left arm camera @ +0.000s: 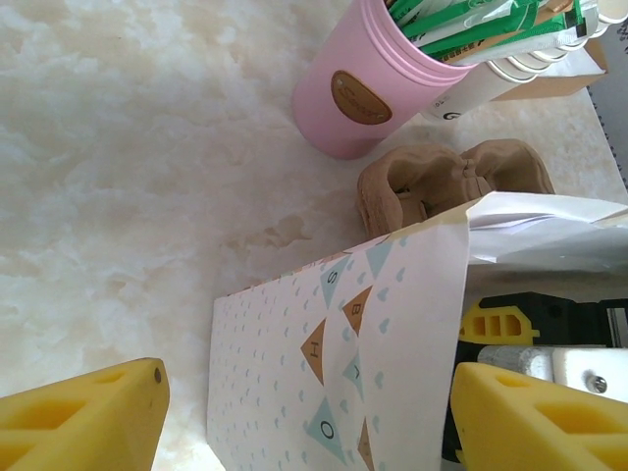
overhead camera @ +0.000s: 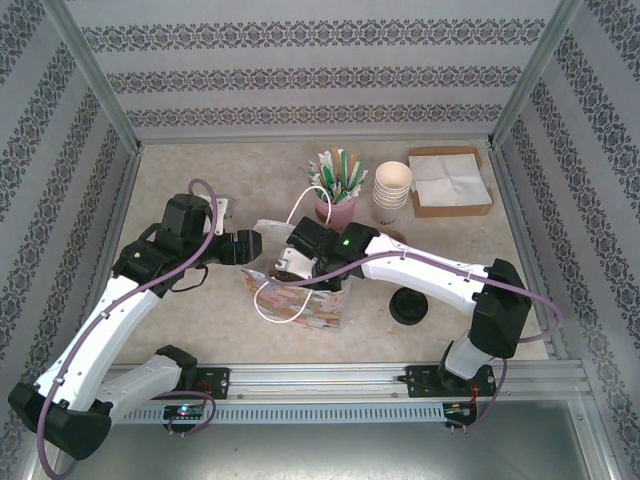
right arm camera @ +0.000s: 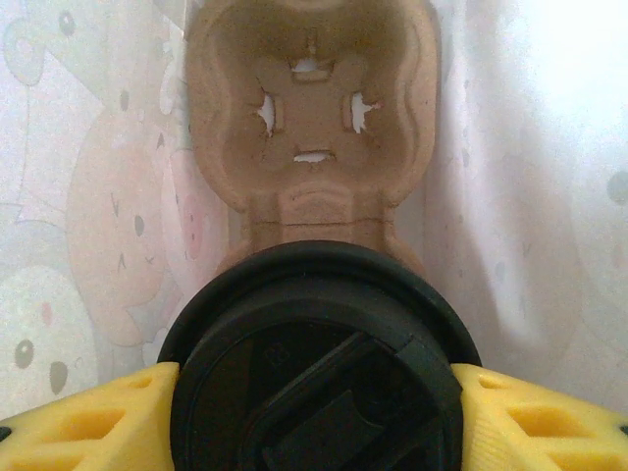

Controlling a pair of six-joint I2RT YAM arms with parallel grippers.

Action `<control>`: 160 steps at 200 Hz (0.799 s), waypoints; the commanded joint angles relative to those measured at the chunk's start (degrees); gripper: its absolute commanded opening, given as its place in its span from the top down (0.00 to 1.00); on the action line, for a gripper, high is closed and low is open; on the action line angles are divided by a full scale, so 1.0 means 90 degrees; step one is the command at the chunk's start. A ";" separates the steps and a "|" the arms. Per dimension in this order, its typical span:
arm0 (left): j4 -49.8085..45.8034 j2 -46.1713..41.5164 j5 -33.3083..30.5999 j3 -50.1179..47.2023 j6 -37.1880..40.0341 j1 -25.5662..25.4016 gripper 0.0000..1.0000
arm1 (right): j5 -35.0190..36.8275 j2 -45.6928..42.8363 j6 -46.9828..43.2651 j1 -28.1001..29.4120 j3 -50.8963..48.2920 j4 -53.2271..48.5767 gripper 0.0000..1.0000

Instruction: Pack the takeout coffee

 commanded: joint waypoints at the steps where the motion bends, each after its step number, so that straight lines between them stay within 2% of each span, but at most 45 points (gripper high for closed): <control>1: -0.0182 0.0027 -0.0084 0.0030 -0.0058 -0.0077 0.24 | -0.0131 0.0293 0.0143 -0.0010 -0.0628 -0.0402 0.44; 35: -0.0178 0.0046 -0.0071 0.0013 -0.0061 -0.0077 0.25 | -0.0519 -0.0005 0.0376 -0.0052 -0.0795 0.0160 0.44; 78: -0.0177 0.0068 -0.0061 -0.0015 -0.0063 -0.0078 0.27 | -0.0585 -0.0358 0.0544 -0.0073 -0.0982 0.0768 0.44; 131: -0.0231 0.0104 -0.0040 -0.0016 -0.0062 -0.0070 0.33 | -0.0413 -0.0247 0.0510 -0.0061 -0.1060 0.0798 0.45; 160: -0.0203 0.0126 -0.0058 -0.0029 -0.0071 -0.0073 0.36 | 0.0169 0.0198 0.0415 -0.0002 -0.0989 0.0349 0.46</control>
